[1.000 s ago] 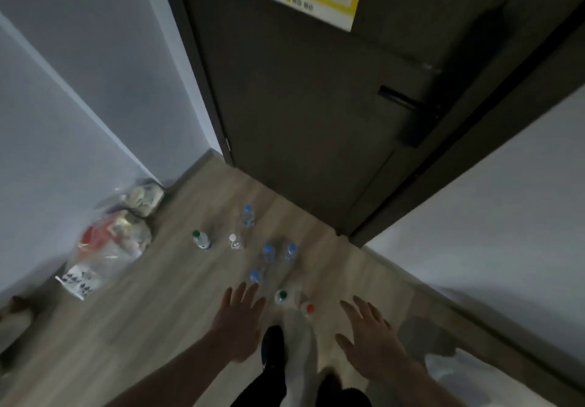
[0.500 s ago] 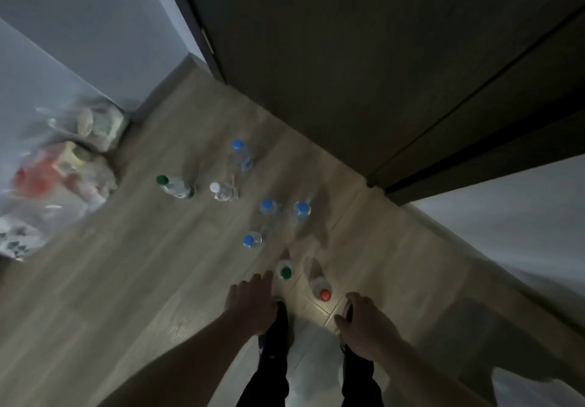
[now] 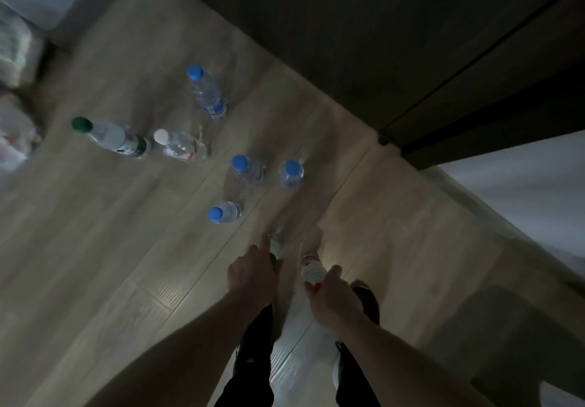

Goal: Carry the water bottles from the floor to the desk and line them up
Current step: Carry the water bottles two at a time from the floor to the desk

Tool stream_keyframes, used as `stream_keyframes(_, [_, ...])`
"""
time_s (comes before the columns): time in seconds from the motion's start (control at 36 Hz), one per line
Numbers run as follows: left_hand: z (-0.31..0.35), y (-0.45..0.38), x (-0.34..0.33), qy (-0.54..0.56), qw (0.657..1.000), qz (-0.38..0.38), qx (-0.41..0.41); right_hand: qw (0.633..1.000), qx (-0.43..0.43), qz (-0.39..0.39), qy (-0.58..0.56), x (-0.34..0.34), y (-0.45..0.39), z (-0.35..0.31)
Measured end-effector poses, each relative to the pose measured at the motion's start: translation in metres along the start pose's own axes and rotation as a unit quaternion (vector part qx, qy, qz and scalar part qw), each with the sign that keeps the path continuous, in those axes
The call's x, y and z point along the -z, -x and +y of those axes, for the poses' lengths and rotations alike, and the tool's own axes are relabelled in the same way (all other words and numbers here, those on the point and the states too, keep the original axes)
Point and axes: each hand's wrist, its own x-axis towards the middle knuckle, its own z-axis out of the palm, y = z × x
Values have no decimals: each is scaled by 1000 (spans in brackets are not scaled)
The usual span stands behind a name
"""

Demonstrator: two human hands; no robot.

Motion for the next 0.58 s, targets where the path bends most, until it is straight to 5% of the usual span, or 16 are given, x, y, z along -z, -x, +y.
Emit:
stream_keyframes(0.25, [0, 13, 20, -37, 999, -32, -1, 998, 26, 33, 44, 16, 15, 7])
stream_keyframes(0.58, [25, 226, 200, 14, 998, -46, -39, 987, 103, 97, 72, 149, 263, 9])
